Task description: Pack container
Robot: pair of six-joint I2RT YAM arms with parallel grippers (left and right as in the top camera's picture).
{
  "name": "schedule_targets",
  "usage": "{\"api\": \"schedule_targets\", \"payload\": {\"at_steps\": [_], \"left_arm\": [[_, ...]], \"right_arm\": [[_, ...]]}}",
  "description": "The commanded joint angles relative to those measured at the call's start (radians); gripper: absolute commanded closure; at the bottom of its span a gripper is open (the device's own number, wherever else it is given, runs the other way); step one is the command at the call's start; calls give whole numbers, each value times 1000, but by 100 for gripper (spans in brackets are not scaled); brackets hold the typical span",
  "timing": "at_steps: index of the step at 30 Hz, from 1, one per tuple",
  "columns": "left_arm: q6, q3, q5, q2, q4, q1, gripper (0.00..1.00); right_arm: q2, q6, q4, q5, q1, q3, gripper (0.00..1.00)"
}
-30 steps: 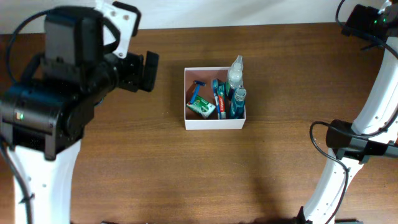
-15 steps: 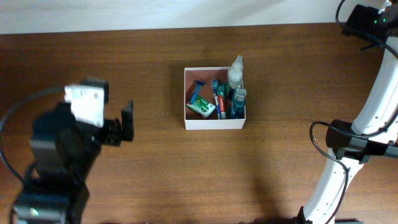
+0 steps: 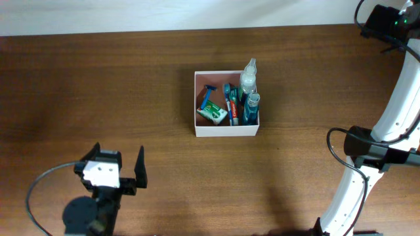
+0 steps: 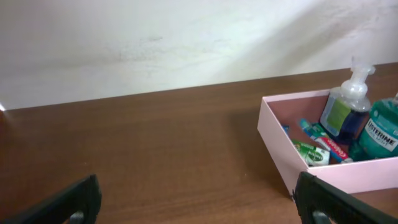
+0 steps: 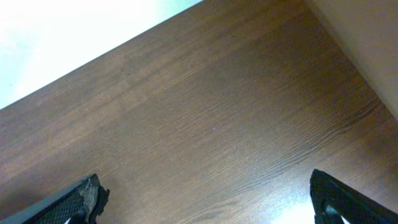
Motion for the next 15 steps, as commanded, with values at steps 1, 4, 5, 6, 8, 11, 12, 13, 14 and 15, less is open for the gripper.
{"api": "schedule_targets", "payload": {"at_steps": [1, 4, 5, 6, 8, 11, 12, 13, 14, 15], "left_arm": [[16, -78, 6, -88, 19, 7, 1], [16, -116, -2, -133, 23, 8, 1], [16, -128, -5, -149, 24, 8, 1], [16, -136, -8, -162, 26, 8, 1], [16, -152, -8, -191, 26, 13, 1], [16, -172, -7, -227, 26, 31, 1], [16, -180, -7, -236, 27, 35, 1], [16, -184, -8, -235, 29, 38, 1], [16, -191, -8, -235, 30, 38, 1], [16, -196, -7, -235, 34, 38, 1]], "right_arm": [[3, 1, -6, 9, 3, -3, 2], [3, 1, -6, 9, 3, -3, 2], [3, 1, -6, 9, 3, -3, 2], [3, 1, -6, 9, 3, -3, 2], [3, 1, -6, 9, 3, -3, 2], [3, 1, -6, 9, 3, -3, 2], [3, 1, -6, 9, 3, -3, 2], [3, 1, -6, 9, 3, -3, 2], [3, 1, -6, 9, 3, -3, 2], [3, 1, -6, 9, 4, -3, 2]]}}
